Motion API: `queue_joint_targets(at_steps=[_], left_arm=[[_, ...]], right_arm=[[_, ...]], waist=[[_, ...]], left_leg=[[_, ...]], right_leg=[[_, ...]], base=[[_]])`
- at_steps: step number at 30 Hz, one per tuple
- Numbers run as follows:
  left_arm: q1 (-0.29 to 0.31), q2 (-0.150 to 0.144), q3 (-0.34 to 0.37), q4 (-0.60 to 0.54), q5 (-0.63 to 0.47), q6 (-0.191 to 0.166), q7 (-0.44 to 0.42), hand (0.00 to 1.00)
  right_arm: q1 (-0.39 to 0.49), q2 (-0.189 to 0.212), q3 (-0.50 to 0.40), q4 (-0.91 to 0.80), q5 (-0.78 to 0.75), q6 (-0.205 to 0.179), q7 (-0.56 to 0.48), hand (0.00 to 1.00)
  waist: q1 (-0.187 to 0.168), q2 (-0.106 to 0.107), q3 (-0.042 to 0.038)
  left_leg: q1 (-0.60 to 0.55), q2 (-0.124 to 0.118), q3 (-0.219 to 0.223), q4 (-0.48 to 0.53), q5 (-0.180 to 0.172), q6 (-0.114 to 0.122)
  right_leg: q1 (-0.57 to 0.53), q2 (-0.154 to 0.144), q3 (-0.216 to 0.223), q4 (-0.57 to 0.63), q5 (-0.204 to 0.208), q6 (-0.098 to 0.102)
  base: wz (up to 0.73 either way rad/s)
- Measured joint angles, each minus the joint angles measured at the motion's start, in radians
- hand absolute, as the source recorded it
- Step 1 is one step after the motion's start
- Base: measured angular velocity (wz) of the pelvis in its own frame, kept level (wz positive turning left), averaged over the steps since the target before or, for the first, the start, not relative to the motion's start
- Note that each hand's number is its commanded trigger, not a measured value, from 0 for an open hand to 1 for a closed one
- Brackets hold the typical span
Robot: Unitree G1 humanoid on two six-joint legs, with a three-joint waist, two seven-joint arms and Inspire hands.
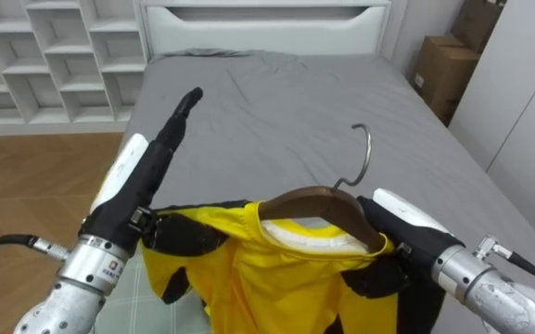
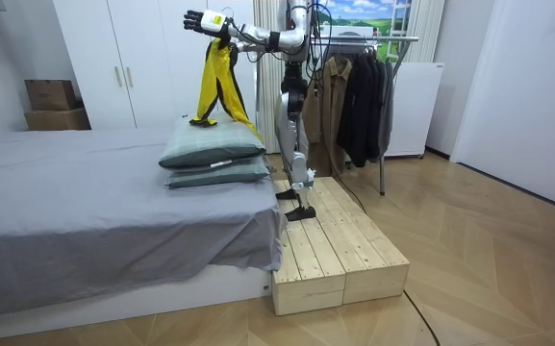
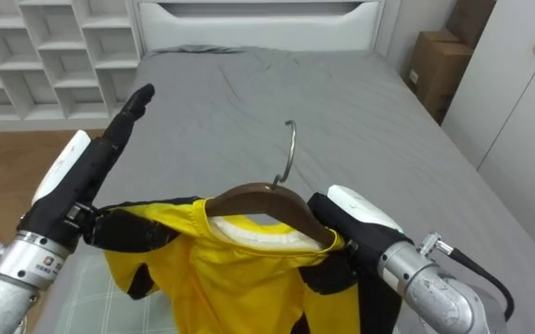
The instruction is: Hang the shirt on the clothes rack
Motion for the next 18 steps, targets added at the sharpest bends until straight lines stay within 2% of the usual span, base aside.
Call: queue_joint_targets(at_steps=[7,11,15,18], left_arm=[[0.001,-0.001,0.000,0.029,-0.001,0.000,0.000,0.00],[0.001,-0.001,0.002,0.037,-0.057,0.000,-0.002,0.00],[0.001,-0.001,0.076,0.039,-0.102,0.000,-0.003,0.00],[0.001,-0.001,0.099,0.054,-0.169,0.000,-0.002,0.00]], right_arm=[[0.000,0.000,0.000,-0.003,0.000,0.000,0.009,1.00],[0.000,0.000,-0.002,-0.003,0.002,0.001,0.009,1.00],[0.014,0.000,-0.042,-0.027,0.002,0.001,0.008,1.00],[0.014,0.000,-0.075,-0.034,0.001,0.002,0.005,1.00]], waist=[[-0.002,0.000,-0.0004],[-0.001,-0.001,-0.0007],[-0.002,0.002,-0.0021],[-0.002,0.007,-0.0056]], left_leg=[[0.001,0.000,-0.001,0.000,0.000,0.000],[0.001,0.000,0.000,0.000,0.000,0.000],[0.005,0.000,0.004,0.000,0.000,0.000],[0.007,0.000,0.005,0.000,0.000,0.000]], right_leg=[[0.002,-0.001,-0.001,0.000,0.000,0.000],[0.002,-0.001,0.001,0.001,0.000,0.000],[0.005,0.000,0.005,0.000,0.000,0.000],[0.008,0.000,0.006,0.000,0.000,0.000]], base=[[0.00],[0.00],[-0.02],[0.00]])
